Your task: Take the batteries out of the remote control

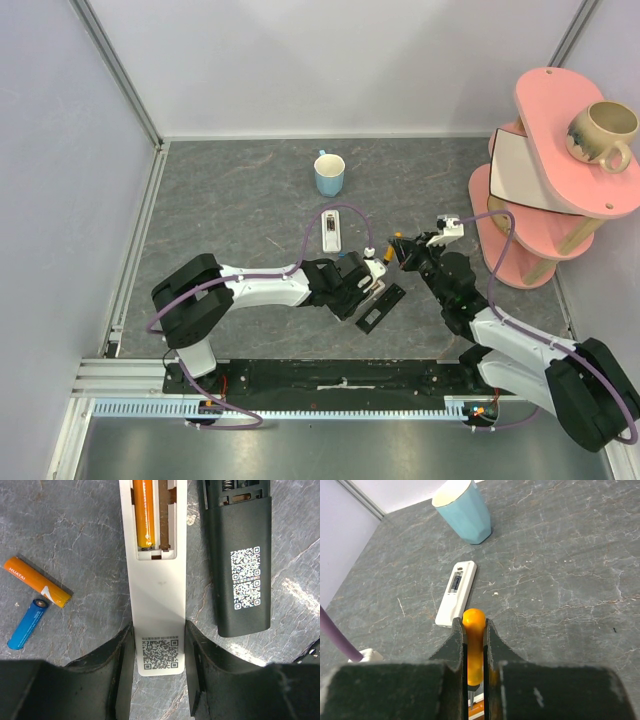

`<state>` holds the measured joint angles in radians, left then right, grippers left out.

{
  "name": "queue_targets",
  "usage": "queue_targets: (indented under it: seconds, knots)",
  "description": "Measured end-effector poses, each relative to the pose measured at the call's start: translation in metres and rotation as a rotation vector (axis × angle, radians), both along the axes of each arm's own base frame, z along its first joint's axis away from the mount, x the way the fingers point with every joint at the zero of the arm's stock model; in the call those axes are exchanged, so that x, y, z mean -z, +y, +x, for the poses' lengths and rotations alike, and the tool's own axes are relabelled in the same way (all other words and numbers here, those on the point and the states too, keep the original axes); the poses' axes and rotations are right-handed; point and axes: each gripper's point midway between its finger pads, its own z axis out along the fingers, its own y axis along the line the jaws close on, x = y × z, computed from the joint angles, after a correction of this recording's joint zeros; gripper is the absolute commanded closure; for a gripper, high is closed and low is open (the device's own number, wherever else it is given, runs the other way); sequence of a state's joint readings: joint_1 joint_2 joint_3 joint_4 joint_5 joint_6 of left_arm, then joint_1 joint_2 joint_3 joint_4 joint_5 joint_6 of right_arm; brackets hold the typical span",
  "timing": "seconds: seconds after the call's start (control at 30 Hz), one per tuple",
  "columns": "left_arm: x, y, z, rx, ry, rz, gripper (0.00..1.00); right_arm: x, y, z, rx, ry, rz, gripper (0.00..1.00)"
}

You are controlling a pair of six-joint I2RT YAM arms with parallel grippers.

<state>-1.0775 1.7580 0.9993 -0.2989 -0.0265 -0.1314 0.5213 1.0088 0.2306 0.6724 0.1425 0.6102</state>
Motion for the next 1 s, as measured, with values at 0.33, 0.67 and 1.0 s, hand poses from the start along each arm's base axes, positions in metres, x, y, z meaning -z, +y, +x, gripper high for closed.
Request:
queue_targets:
  seconds: [0.33,0.67,1.0]
  knots:
    - [0.0,0.0,0.0,0.001,-0.001,-0.001,0.66,0.026,-0.003,0.004,0.013,0.057,-0.067,1.0]
    - [0.0,0.0,0.0,0.002,-0.003,-0.002,0.66,0.035,0.001,0.006,0.007,0.07,-0.068,1.0]
    - [0.0,0.0,0.001,0.005,-0.005,-0.001,0.66,0.024,0.001,0.008,0.011,0.037,-0.049,1.0]
